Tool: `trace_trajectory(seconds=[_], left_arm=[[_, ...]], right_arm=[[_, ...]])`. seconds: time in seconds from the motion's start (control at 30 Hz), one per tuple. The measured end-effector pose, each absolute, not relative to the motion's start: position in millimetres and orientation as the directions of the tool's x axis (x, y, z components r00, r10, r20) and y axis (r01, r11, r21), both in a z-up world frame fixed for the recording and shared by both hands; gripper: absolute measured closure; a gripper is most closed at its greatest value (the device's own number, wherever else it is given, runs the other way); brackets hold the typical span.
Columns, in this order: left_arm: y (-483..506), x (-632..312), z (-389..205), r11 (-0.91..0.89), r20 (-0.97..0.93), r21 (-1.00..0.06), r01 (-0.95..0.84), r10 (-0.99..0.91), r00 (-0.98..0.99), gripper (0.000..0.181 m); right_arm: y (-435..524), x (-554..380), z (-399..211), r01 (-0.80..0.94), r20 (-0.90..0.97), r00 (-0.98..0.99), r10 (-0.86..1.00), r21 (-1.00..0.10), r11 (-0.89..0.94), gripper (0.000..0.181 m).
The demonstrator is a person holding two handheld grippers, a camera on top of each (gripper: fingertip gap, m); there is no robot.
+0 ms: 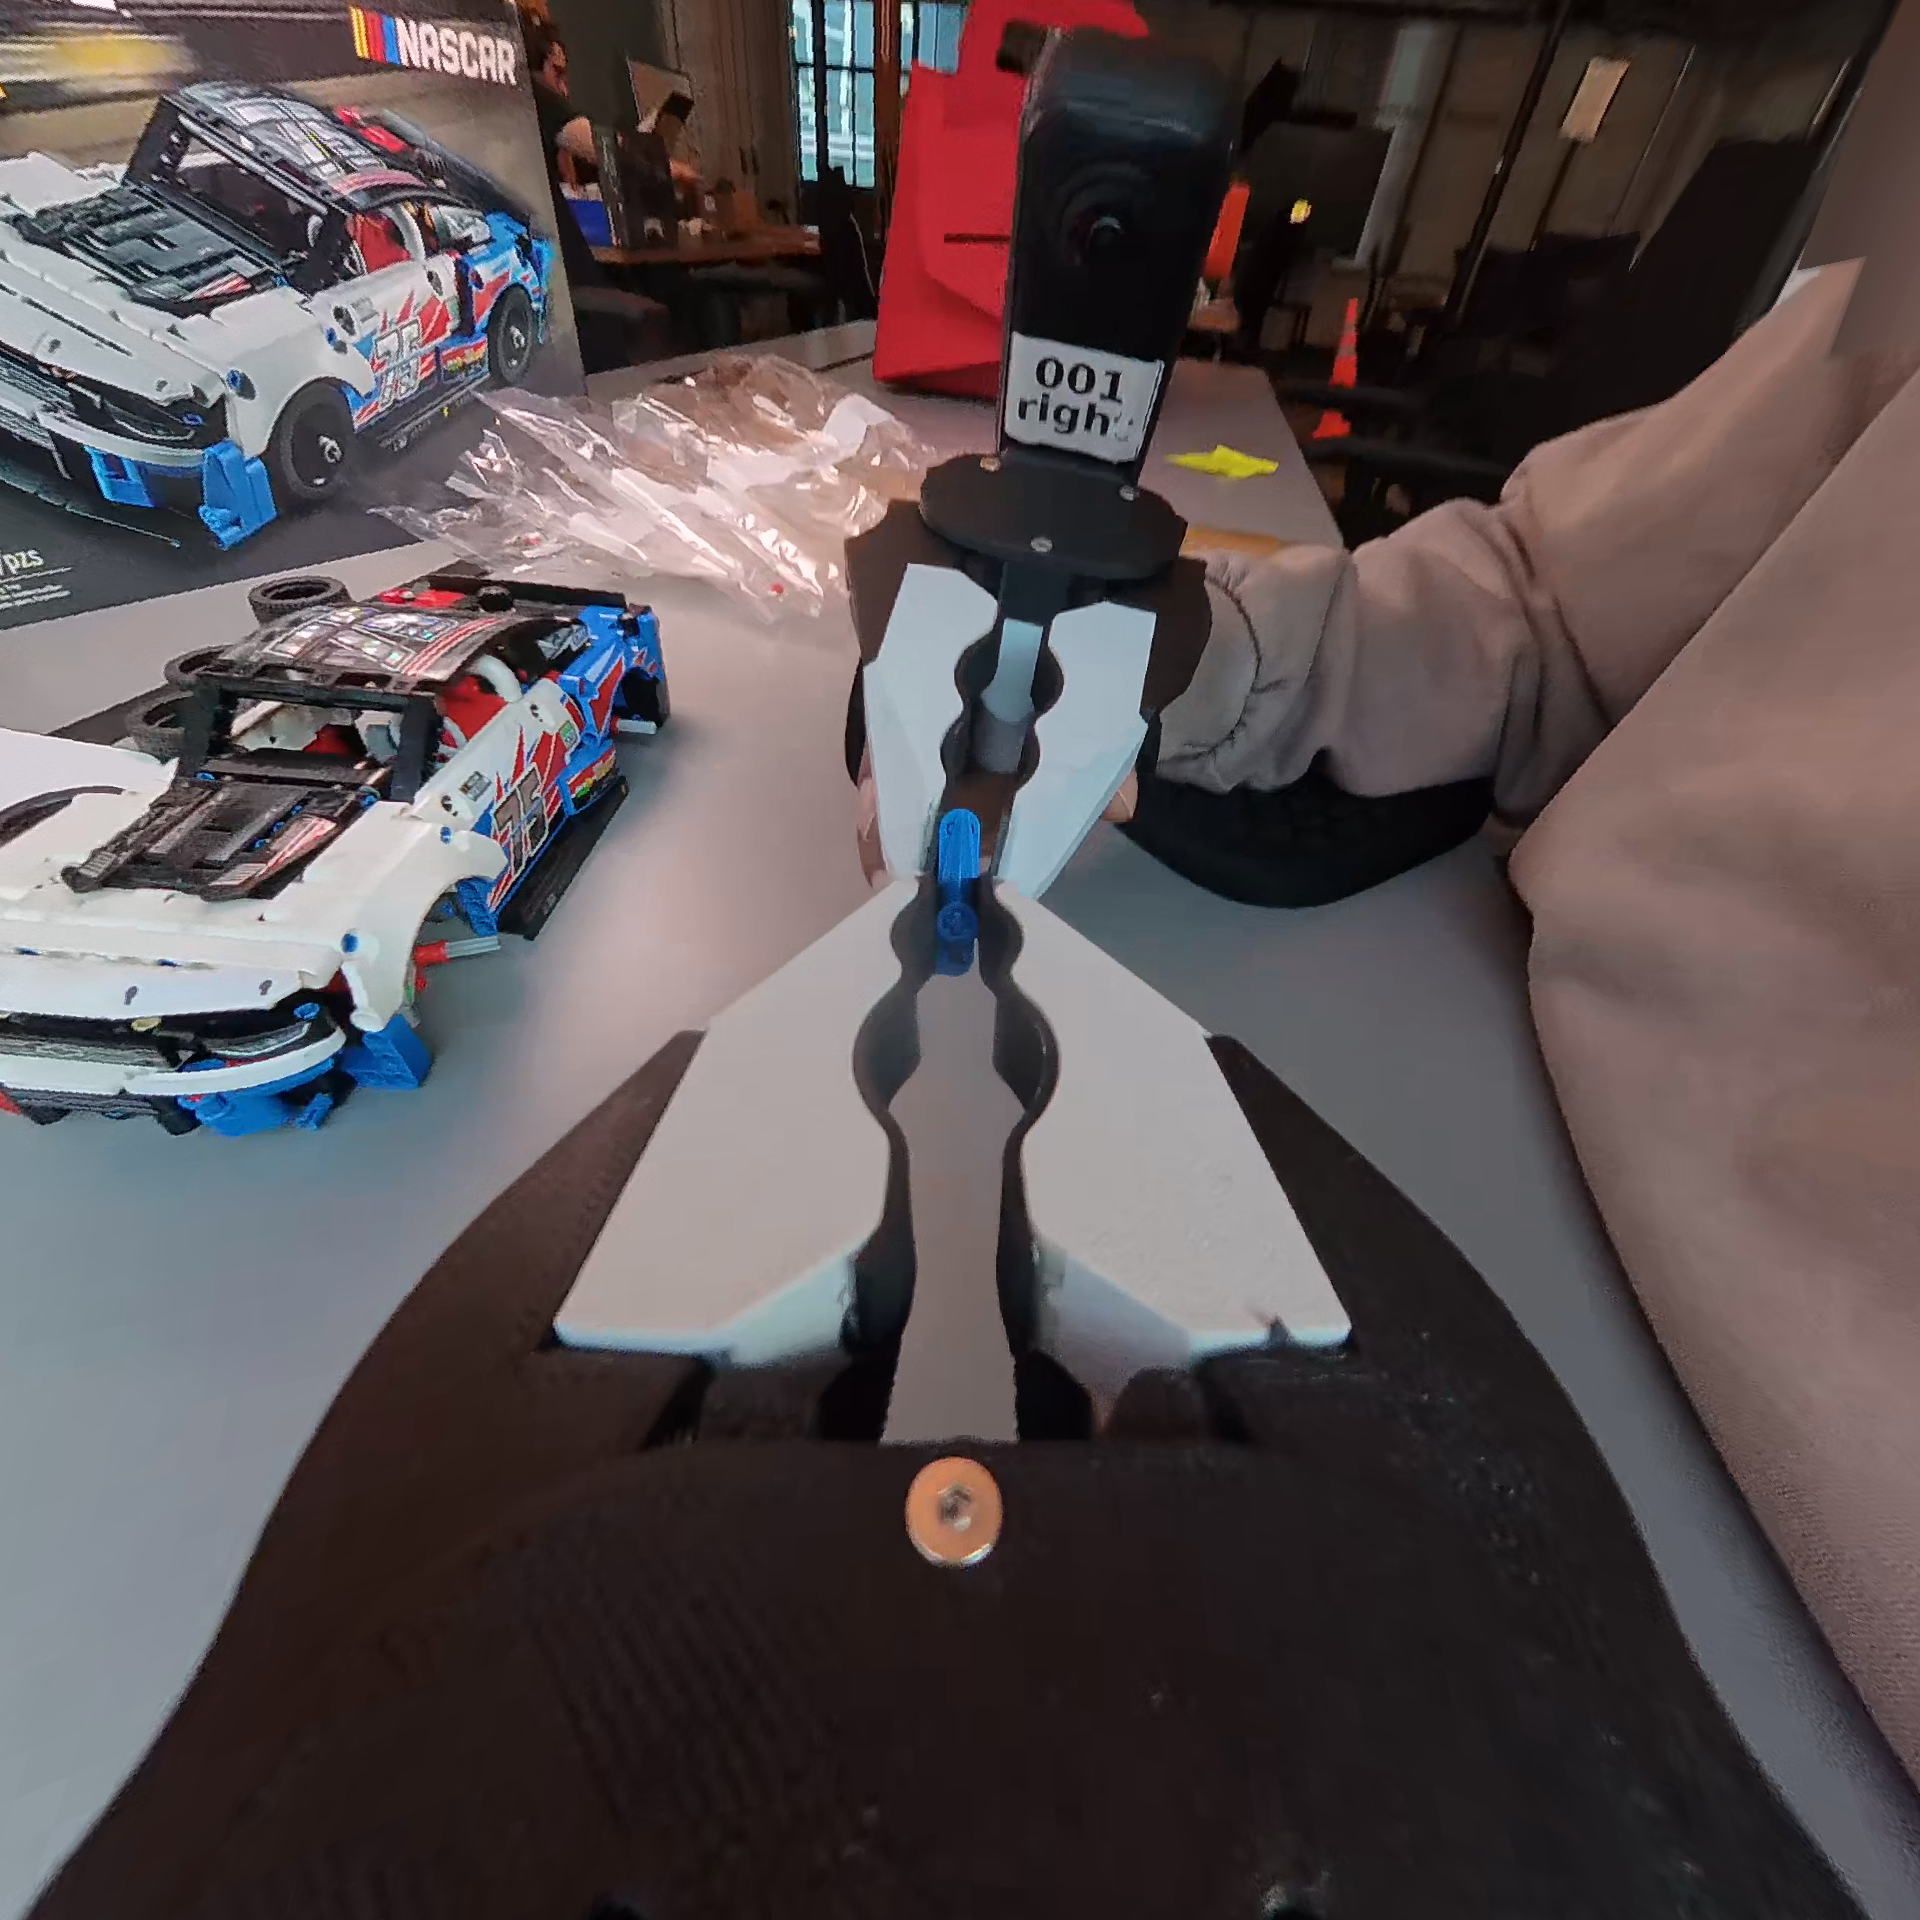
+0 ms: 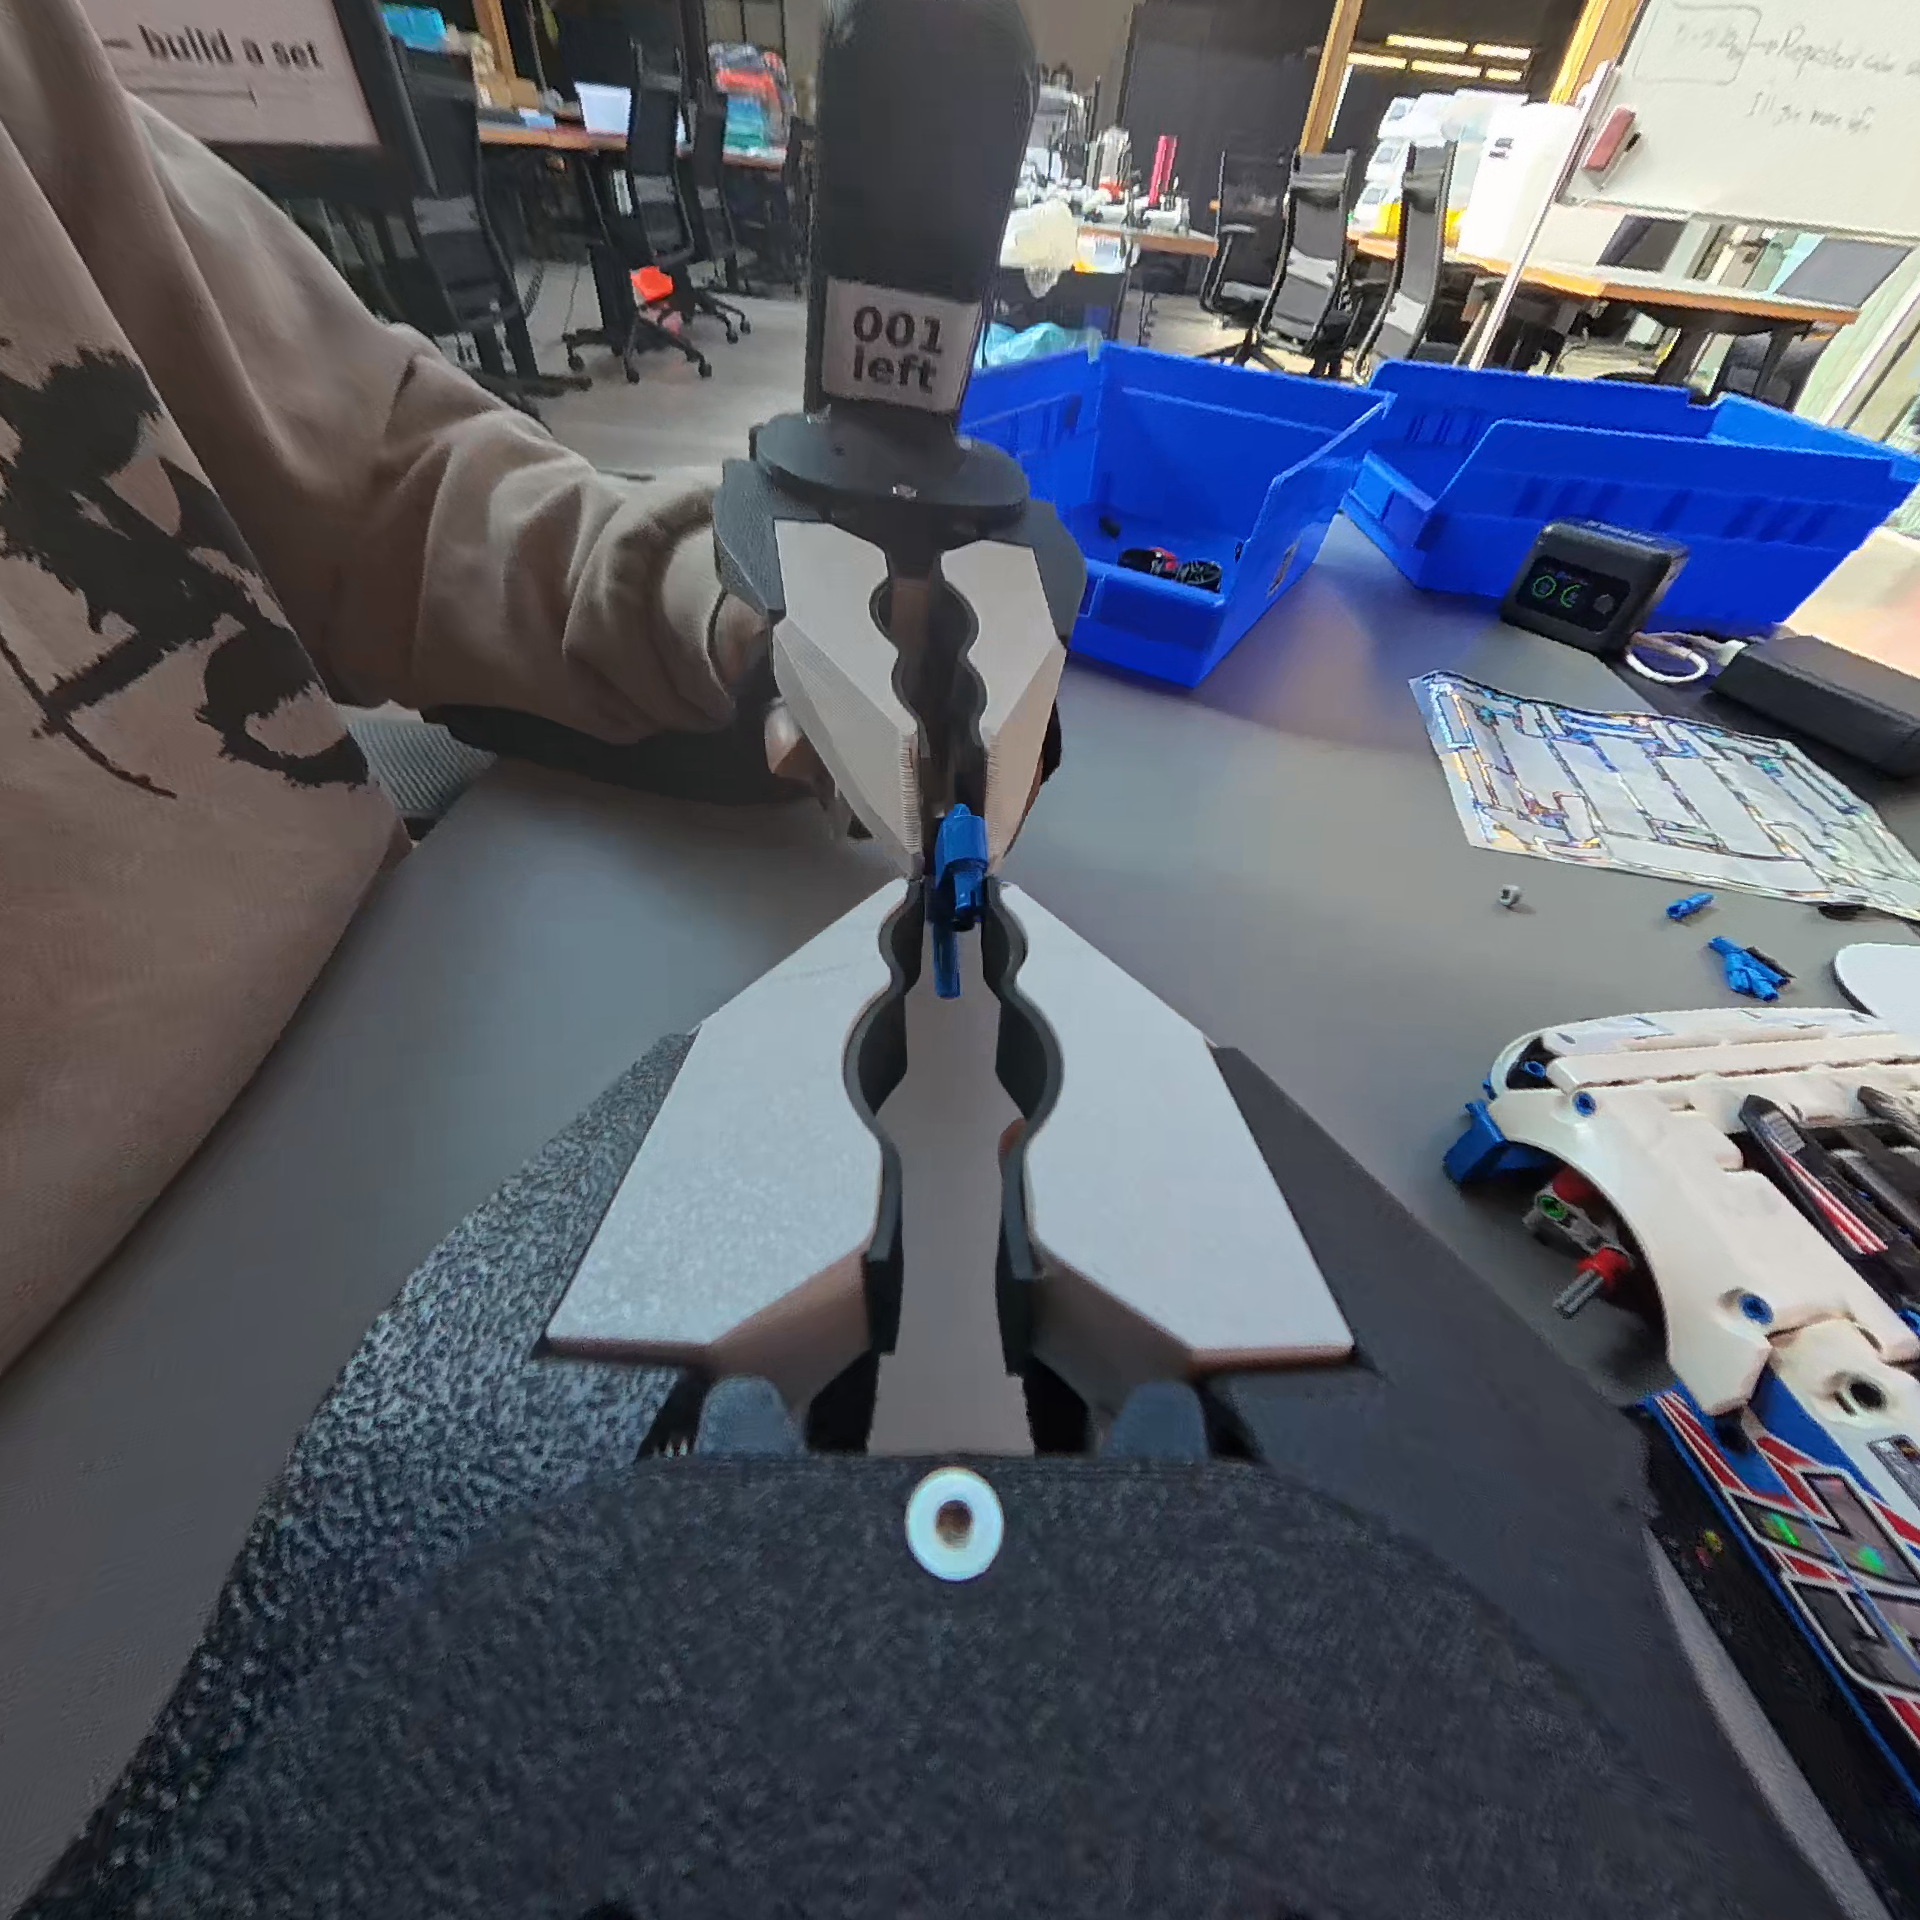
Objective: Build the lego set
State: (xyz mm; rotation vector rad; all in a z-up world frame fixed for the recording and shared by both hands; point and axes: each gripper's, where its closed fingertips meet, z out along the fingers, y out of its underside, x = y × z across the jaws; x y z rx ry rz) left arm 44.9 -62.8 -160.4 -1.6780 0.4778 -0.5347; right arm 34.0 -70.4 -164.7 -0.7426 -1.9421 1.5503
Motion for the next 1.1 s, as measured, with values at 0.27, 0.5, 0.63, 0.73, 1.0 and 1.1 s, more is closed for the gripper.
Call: trace_trajectory(seconds=[0.27, 0.5, 0.63, 0.73, 1.0, 1.1], left_arm=[[-64, 48, -130, -0.138, 0.325, -0.940, 0.312, -0.639, 0.697, 0.176], [-59, 27, -133, -0.179, 0.416, -0.903, 0.391, -0.593, 0.689, 0.157], [-48, 37, -174, -0.318, 0.349, -0.926, 0.202, -0.518, 0.781, 0.161], [-44, 51, -194, -0.389, 0.320, -0.914, 0.115, -0.517, 0.794, 0.161], [-29, 63, -206, -0.424, 0.285, -0.904, 0.049, -0.515, 0.809, 0.160], [-29, 62, -206, -0.423, 0.285, -0.905, 0.052, -0.510, 0.812, 0.161]], right_arm=[[-71, 40, -136, 0.076, -0.082, -0.739, 0.668, -0.996, -0.039, 0.177], [-37, 49, -117, 0.275, -0.418, -0.726, 0.546, -0.904, -0.326, 0.177], [-19, 66, -107, 0.320, -0.535, -0.727, 0.431, -0.819, -0.477, 0.178], [-8, 80, -101, 0.329, -0.577, -0.734, 0.357, -0.763, -0.557, 0.178], [17, 96, -101, 0.291, -0.567, -0.725, 0.392, -0.767, -0.572, 0.178], [20, 96, -103, 0.288, -0.574, -0.715, 0.400, -0.763, -0.579, 0.178]])
